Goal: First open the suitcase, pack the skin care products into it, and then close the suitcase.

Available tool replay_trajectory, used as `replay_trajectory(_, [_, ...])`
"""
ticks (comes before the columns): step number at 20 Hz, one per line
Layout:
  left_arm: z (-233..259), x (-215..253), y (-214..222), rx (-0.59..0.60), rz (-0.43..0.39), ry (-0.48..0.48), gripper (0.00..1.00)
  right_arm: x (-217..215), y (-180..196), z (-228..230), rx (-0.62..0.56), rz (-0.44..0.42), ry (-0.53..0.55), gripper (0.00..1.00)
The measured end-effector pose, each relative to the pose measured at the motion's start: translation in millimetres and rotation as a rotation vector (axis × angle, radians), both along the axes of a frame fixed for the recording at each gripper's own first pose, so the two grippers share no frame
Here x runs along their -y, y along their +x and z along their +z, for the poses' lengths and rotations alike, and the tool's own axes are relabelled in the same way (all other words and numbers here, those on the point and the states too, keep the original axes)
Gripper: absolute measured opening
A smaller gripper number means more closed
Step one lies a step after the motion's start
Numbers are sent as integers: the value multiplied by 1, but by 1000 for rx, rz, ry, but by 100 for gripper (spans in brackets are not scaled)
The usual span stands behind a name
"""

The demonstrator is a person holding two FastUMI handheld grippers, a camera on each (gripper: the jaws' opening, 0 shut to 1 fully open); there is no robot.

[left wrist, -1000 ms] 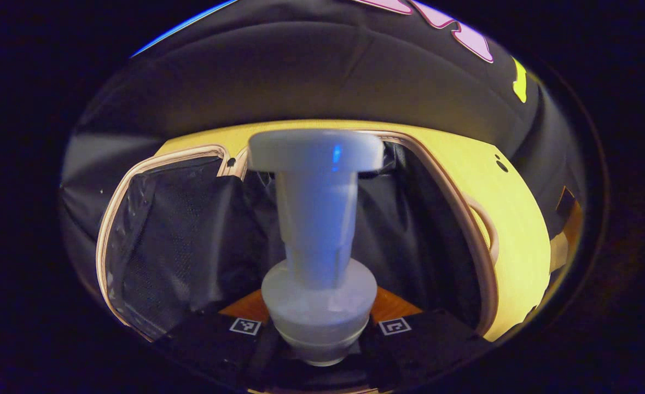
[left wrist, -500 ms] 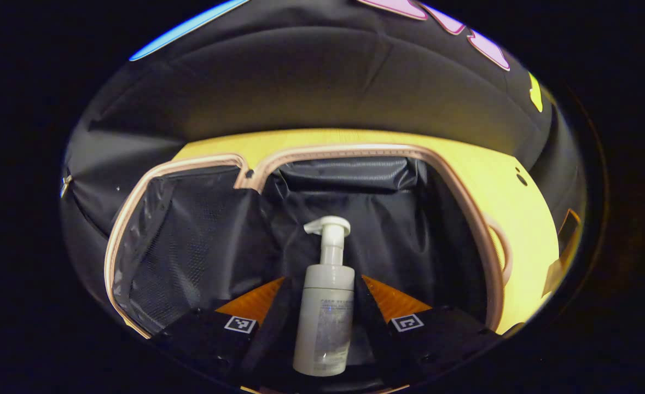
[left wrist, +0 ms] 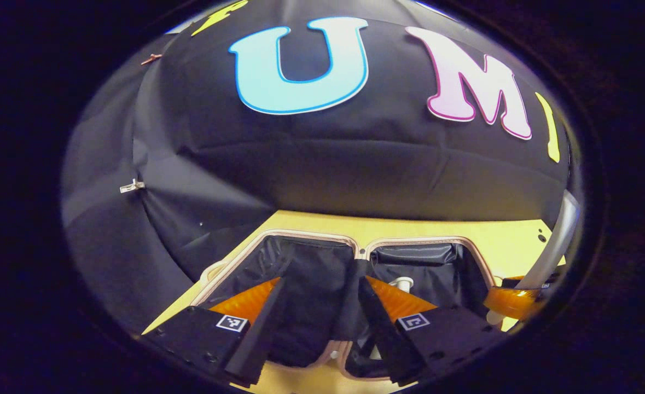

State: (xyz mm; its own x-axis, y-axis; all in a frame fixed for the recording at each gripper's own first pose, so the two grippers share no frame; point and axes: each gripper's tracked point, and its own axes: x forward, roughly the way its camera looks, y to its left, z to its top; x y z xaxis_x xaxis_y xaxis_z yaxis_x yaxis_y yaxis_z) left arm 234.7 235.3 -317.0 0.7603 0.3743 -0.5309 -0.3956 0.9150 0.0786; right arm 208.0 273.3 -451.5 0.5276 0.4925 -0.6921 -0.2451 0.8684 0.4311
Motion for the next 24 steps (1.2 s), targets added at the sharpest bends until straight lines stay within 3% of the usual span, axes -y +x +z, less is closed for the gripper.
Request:
replay_trajectory(6, [23,-30,-54,31,79,-23,84,-14,-24,-60,-206,9,-113,44])
replay_trajectory(11, [37,-44,-78,50,75,-8,84,-30,-31,-78,-285,11,-183,44])
replay_trajectory(16, [31,-81,-105,11,127,39,84,-43,-44,-95,-378,-32,-193,47])
replay_trajectory(17, [31,-88,-108,12,132,37,84,-45,-38,-94,-357,-58,-192,48])
replay_trajectory(18, [30,-95,-112,14,138,38,84,-44,-30,-93,-330,-82,-206,58])
replay_trajectory(19, [30,-101,-114,14,141,40,84,-39,-27,-85,-309,-92,-220,51])
replay_trajectory(21, [32,-114,-115,27,141,47,84,-40,-26,-86,-302,-97,-217,59])
replay_trajectory(22, [33,-123,-109,42,132,47,84,-36,-30,-77,-302,-91,-225,46])
replay_trajectory(24, [34,-141,-95,74,105,25,84,-29,-24,-64,-242,-97,-224,53])
